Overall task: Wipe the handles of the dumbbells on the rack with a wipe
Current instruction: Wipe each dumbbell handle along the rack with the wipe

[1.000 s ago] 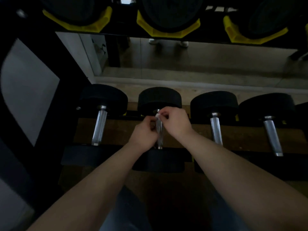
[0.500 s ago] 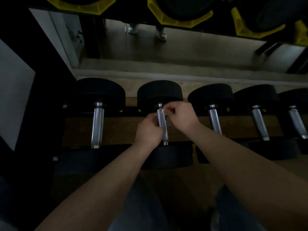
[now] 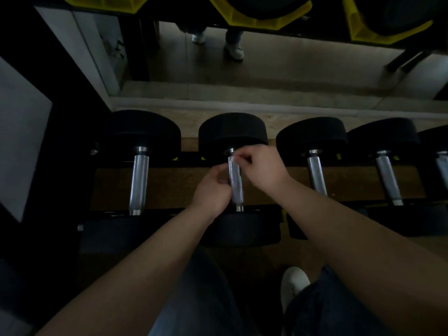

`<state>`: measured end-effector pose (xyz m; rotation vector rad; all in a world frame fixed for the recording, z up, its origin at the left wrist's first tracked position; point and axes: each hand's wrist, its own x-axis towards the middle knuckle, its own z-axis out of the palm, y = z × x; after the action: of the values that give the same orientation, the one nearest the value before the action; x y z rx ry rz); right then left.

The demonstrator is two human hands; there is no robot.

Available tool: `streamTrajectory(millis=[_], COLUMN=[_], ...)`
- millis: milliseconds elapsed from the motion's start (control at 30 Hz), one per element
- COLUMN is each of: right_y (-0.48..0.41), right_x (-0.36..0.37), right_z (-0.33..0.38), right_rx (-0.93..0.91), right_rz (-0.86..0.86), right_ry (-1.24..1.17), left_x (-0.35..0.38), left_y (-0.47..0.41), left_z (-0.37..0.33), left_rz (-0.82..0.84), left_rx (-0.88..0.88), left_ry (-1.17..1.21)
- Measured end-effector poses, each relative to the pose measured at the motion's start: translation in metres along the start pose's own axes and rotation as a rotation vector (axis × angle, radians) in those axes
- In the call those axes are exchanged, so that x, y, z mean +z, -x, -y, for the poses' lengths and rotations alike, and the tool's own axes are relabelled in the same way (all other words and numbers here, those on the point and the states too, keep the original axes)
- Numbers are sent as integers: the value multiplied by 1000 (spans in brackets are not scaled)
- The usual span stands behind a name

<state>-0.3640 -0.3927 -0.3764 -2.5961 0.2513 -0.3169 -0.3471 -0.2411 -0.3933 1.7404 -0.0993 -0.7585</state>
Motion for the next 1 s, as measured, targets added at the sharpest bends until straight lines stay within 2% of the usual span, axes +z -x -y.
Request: streamTrajectory(millis=[67, 133, 200, 233, 300, 367, 433, 500, 667, 700, 767, 900, 1000], right_y=[13, 31, 39, 37, 29, 18, 12, 14, 40, 44, 47, 28, 10], right_x=[-1, -7, -13, -13, -11, -3, 3, 3, -15, -16, -12, -1, 3], right_z=[-3, -6, -10, -12, -14, -15, -15, -17, -17, -15, -11, -3, -4], right_rx=[-104, -173, -145, -121, -48, 97, 267, 411, 563, 586, 611, 603, 601], right_rz=[77, 290, 475, 500, 390, 142, 4, 52, 480, 523, 478, 191, 72], right_ry=[41, 39, -36, -79, -144, -236, -396, -533, -556, -538, -529, -682, -726], left_x=[0, -2, -2, -2, 0, 0, -1, -1, 2, 3, 4, 5, 6], left_y=[-3, -8, -12, -13, -14, -13, -9, -8, -8, -7, -5, -4, -4], left_z=[2, 3, 4, 5, 7, 7, 7, 6, 3, 2, 2, 1, 3], left_rz=[1, -10, -22, -33, -58, -59, -46, -46, -90, -96, -104, -114, -127], left_rx=[-24, -45, -62, -57, -25, 11, 35, 54, 56, 55, 59, 64, 51], left_ry=[49, 98, 110, 103, 59, 43, 38, 20, -32, -36, -45, -81, -95])
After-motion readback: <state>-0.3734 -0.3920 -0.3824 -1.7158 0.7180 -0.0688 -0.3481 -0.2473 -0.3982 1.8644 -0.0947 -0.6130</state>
